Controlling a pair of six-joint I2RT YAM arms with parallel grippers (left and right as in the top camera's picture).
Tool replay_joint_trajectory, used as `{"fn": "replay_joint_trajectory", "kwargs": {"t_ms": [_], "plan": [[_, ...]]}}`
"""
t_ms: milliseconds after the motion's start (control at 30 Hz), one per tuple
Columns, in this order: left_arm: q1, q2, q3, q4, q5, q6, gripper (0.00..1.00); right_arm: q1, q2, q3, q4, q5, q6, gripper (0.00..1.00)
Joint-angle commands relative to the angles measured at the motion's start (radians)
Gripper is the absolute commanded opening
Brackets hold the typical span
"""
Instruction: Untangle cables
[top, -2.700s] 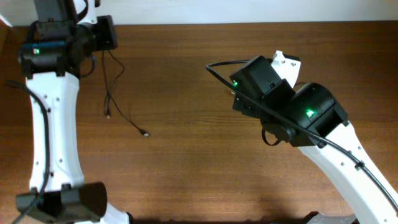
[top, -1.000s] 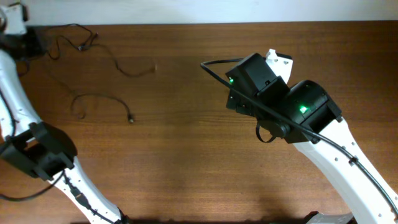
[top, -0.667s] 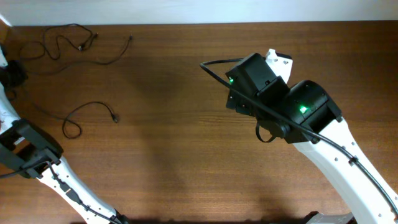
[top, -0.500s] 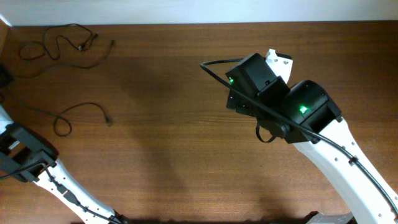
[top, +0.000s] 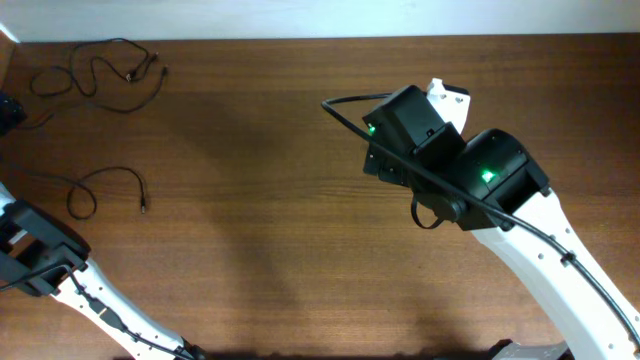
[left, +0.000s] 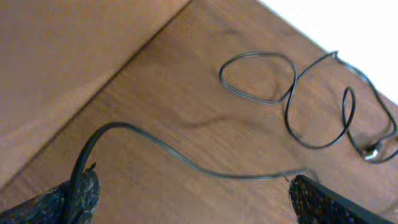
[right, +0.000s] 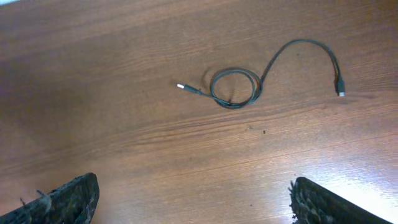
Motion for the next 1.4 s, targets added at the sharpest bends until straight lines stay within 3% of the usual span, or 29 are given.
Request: {"fn": "replay_joint_trajectory", "kwargs": {"t_ms": [0,67,133,300,367,467,567,633,733,900,1000,1033,1067,1233,1367], "plan": [[-0.007,0.010,0.010,-0.080,-0.156,-0.010,1.00,-0.002,0.004,0.000,-0.009,-0.009,-0.021,0.99],[-0.014,0.024,0.010,-0.144,-0.332,-0.003,0.88,-0.002,0.004,0.000,-0.008,-0.013,-0.021,0.99],[-0.018,0.029,0.009,-0.189,-0.479,-0.008,0.99,-0.002,0.004,0.000,-0.010,-0.013,-0.021,1.00],[-0.036,0.029,0.005,-0.214,-0.654,-0.042,0.99,-0.002,0.004,0.000,-0.010,-0.013,-0.021,1.00],[-0.044,0.029,0.005,-0.207,-0.510,-0.082,1.00,-0.002,0.004,0.000,-0.010,-0.013,-0.021,1.00],[-0.072,0.029,0.005,-0.199,-0.047,-0.082,0.90,-0.002,0.004,0.000,-0.010,-0.013,-0.021,1.00],[-0.127,0.029,0.005,-0.243,0.100,-0.090,1.00,-0.002,0.004,0.000,-0.010,-0.013,-0.021,1.00],[-0.192,0.028,0.005,-0.332,0.018,-0.098,0.99,-0.002,0.006,0.000,-0.010,-0.013,-0.021,1.00],[-0.313,0.020,0.006,-0.436,-0.229,-0.168,0.99,-0.002,0.028,0.000,-0.018,-0.013,-0.021,0.99],[-0.376,-0.077,0.006,-0.584,-0.217,-0.442,0.99,-0.002,0.080,0.000,-0.040,-0.013,-0.021,0.99],[-0.376,-0.075,0.006,-0.621,-0.053,-0.434,0.98,-0.003,0.080,0.000,-0.028,-0.013,-0.021,0.98],[-0.375,-0.075,0.006,-0.664,-0.079,-0.434,0.70,-0.004,0.080,0.000,-0.022,-0.013,-0.021,0.98],[-0.373,-0.074,0.004,-0.710,-0.122,-0.502,0.65,-0.005,0.080,0.000,-0.021,-0.013,-0.021,0.99],[-0.371,-0.072,-0.132,-0.717,-0.388,-0.729,0.69,-0.005,0.080,0.000,-0.026,-0.020,-0.021,0.98],[-0.371,-0.072,-0.245,-0.640,-0.414,-0.737,0.68,-0.005,0.080,0.000,-0.022,-0.023,-0.021,0.98]]}}
